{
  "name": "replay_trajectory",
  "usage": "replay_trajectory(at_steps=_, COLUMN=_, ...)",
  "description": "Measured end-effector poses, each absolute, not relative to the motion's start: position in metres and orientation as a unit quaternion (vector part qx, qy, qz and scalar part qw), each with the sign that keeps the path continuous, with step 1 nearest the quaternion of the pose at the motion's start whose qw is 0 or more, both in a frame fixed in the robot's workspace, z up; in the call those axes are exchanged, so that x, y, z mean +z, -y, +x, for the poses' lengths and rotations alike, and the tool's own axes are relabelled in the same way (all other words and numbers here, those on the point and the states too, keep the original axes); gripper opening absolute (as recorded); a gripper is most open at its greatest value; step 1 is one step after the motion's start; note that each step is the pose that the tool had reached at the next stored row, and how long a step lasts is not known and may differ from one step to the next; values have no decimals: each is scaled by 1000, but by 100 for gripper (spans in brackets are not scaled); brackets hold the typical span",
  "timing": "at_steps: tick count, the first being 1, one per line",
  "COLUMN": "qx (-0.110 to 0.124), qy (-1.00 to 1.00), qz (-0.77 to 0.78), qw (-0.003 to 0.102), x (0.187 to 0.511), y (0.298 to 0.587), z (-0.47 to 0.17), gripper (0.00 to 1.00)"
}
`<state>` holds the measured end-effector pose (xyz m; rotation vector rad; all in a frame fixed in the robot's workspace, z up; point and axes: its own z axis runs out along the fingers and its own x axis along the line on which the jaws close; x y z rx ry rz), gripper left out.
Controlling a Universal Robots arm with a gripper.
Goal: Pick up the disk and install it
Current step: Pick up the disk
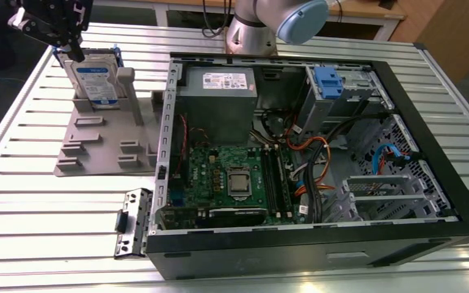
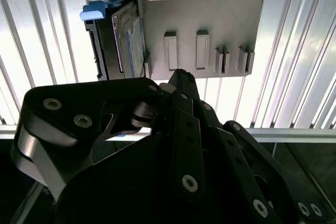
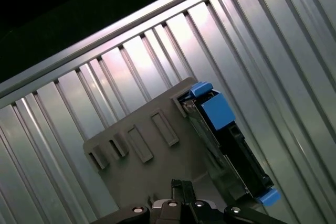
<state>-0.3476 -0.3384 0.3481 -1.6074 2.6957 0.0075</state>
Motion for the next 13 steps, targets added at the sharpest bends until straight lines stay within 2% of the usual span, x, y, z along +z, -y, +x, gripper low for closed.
replay_trajectory(at_steps=13, qx=1, qy=-837, qz=-547, qw=1, x=348, y=338, z=-348, gripper=10)
